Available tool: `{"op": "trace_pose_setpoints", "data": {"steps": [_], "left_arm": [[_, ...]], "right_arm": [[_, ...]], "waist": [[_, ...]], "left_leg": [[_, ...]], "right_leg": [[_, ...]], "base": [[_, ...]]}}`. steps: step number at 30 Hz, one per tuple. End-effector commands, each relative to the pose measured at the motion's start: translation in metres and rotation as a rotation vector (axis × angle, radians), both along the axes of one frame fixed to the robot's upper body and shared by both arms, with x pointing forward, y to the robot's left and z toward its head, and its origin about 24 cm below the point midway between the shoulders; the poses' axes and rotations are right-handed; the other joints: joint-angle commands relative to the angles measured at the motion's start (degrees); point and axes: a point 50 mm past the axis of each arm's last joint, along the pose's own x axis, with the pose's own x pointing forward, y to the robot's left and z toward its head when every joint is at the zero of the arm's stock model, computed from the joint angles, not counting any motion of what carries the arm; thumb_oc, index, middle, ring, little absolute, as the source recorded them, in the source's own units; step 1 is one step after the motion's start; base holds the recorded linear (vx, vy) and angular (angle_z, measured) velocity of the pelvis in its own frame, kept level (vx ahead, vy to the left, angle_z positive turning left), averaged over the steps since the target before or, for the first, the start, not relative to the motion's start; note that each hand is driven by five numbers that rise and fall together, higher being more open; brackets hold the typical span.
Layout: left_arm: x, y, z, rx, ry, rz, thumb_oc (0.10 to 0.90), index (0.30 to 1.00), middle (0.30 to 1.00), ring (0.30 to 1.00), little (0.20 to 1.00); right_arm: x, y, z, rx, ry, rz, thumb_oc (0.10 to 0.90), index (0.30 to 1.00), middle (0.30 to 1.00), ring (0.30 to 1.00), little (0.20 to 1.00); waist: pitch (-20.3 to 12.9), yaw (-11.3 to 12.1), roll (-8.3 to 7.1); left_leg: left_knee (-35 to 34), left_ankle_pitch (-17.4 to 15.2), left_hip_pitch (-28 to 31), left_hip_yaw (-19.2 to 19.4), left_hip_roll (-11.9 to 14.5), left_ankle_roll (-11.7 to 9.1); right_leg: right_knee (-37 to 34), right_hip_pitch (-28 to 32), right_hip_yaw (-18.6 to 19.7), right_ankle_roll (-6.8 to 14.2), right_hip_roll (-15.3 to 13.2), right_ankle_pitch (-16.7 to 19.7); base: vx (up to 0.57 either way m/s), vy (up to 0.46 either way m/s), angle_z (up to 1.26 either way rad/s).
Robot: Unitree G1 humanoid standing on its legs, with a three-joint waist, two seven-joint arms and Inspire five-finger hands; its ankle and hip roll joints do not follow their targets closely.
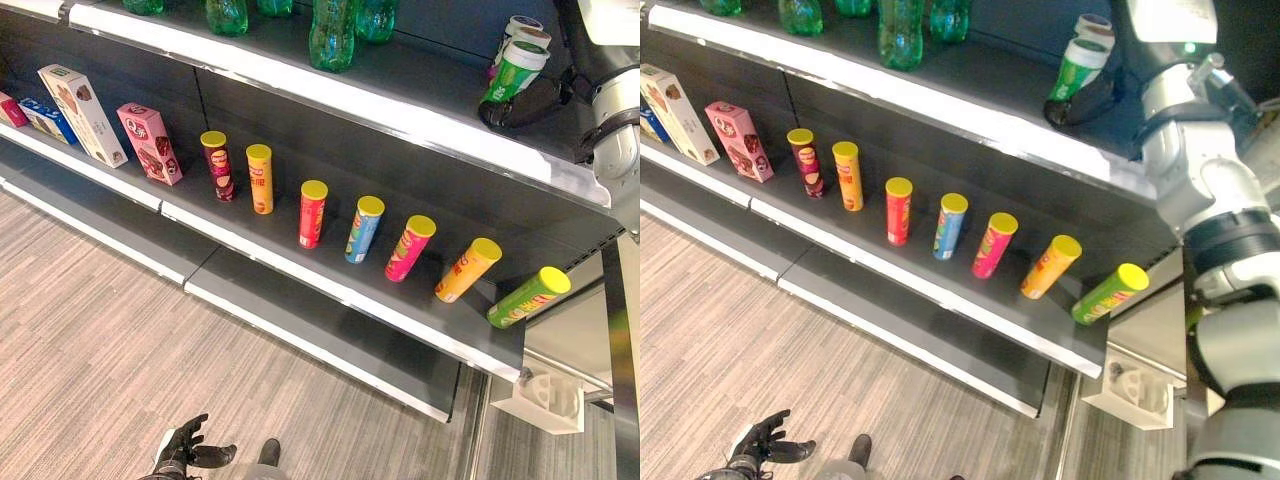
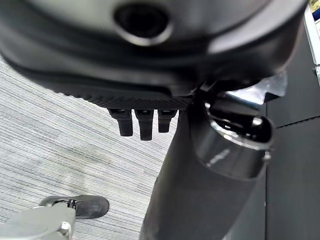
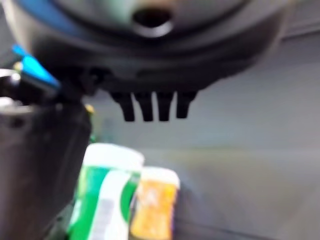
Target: Put the goods on the table back onto the shelves and tidy them up.
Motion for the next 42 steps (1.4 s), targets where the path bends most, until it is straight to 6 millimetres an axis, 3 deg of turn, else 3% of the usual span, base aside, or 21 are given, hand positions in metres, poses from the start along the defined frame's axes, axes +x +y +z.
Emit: {"op": "trace_pose_setpoints", "data": {"steps": [1,4,6,11,32,36,42], "left_arm": [[0.017,0.014,0.015,0.093,-0.066,-0.086,0.800,0.900,0.900,0.900,0.900],[0.017,0.013,0.014,0.092,-0.065,-0.085,0.800,0.900,0.900,0.900,0.900],[0.014,0.012,0.013,0.083,-0.057,-0.083,0.800,0.900,0.900,0.900,0.900],[0.010,0.010,0.010,0.056,-0.044,-0.066,0.800,0.900,0.900,0.900,0.900],[0.011,0.006,0.007,0.052,-0.021,-0.060,0.800,0.900,0.900,0.900,0.900],[0.013,0.005,0.006,0.056,-0.015,-0.066,0.800,0.900,0.900,0.900,0.900],[0.014,0.006,0.005,0.067,-0.001,-0.071,0.800,0.900,0.900,0.900,0.900]], "right_arm": [[-0.024,0.007,0.065,-0.022,-0.252,0.005,0.800,0.900,0.900,0.900,0.900],[-0.025,0.009,0.064,-0.002,-0.251,0.038,0.800,0.900,0.900,0.900,0.900],[-0.028,0.024,0.065,0.065,-0.264,0.167,0.800,0.900,0.900,0.900,0.900],[-0.031,0.037,0.054,0.412,-0.252,0.463,0.800,0.900,0.900,0.900,0.900],[-0.009,0.023,0.042,0.794,-0.273,0.476,0.800,0.900,0.900,0.900,0.900],[0.000,0.026,0.034,0.927,-0.260,0.502,0.800,0.900,0.900,0.900,0.900],[0.009,0.031,0.032,0.967,-0.238,0.481,0.800,0.900,0.900,0.900,0.900]], "waist": [[-2.8,1.2,-3.05],[-2.8,1.1,-2.89],[-2.8,0.9,-2.60],[-3.2,-0.1,-2.68],[-3.7,-2.2,-2.53],[-3.6,-2.1,-2.47],[-3.7,-2.2,-2.73]], "left_leg": [[0.2,-5.3,-0.3,2.6,1.3,-2.2],[0.2,-5.3,-0.4,2.7,1.3,-2.1],[0.2,-5.5,-0.3,2.8,1.2,-2.0],[0.1,-5.8,0.7,3.8,1.5,-1.9],[0.1,-6.1,1.4,5.4,1.6,-1.6],[0.1,-6.3,1.5,5.6,1.7,-1.7],[0.1,-6.1,1.1,5.3,1.4,-1.6]], "right_leg": [[1.7,2.7,-1.0,4.9,-4.8,-4.1],[1.7,2.6,-1.0,5.0,-4.9,-4.1],[1.8,2.6,-0.9,5.1,-5.0,-4.1],[1.4,2.9,-0.1,5.0,-4.9,-4.0],[1.1,2.4,1.5,5.0,-4.9,-3.1],[1.1,2.4,1.7,4.9,-4.7,-3.2],[1.1,2.1,1.6,5.0,-4.9,-2.8]], "base": [[0.00,0.000,0.00],[0.00,0.000,0.00],[0.00,0.000,0.00],[0.00,0.000,0.00],[0.00,0.003,-0.04],[0.00,0.000,0.00],[0.00,0.000,0.00]]}}
